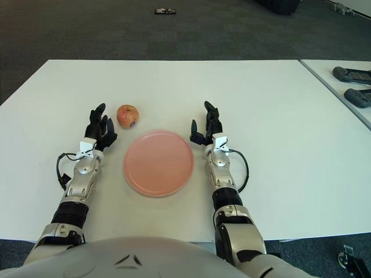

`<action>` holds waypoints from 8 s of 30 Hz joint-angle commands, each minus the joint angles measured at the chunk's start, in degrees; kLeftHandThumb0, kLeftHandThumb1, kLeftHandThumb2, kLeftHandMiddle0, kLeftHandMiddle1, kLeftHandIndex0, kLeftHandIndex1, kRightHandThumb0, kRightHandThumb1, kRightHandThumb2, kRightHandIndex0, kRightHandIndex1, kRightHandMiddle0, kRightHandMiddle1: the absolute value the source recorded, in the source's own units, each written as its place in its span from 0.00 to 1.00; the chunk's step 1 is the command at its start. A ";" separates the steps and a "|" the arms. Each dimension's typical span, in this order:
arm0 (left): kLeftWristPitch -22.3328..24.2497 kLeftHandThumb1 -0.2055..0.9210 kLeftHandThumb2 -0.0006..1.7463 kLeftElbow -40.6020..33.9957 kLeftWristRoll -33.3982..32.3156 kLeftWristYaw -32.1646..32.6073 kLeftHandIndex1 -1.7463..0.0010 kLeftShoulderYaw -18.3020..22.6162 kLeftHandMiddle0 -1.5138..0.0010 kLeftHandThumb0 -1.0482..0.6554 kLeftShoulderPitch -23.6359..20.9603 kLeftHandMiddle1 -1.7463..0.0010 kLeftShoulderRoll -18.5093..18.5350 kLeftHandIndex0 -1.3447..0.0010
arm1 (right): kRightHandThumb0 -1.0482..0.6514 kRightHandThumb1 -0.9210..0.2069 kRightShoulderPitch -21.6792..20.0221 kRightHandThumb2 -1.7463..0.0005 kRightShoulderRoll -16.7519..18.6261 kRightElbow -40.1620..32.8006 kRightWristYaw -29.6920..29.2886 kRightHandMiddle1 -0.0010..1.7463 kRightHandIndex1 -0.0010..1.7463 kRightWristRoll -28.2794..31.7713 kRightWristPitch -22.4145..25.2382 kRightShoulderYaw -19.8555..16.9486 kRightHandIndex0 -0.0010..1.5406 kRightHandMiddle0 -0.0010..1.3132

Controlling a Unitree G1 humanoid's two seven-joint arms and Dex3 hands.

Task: Put the apple into the plate.

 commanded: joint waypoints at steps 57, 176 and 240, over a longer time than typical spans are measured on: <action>-15.70 0.95 0.03 15.73 18.22 0.74 1.00 -6.96 1.00 0.00 -23.43 1.00 19.44 1.00 | 0.48 0.42 3.22 0.35 0.78 -1.94 0.88 0.27 0.01 0.15 3.74 1.10 0.16 0.00; -10.41 1.00 0.03 46.41 36.26 -12.67 1.00 -35.33 1.00 0.00 -43.37 1.00 17.98 1.00 | 0.50 0.45 3.06 0.34 1.70 1.32 -1.42 0.35 0.00 -0.33 2.38 0.40 0.16 0.00; -15.77 0.44 0.77 49.52 32.90 15.04 0.00 -31.19 0.26 0.33 -39.52 0.00 13.85 0.53 | 0.48 0.47 2.56 0.36 1.12 2.86 -0.99 0.45 0.01 0.13 0.98 -0.47 0.23 0.00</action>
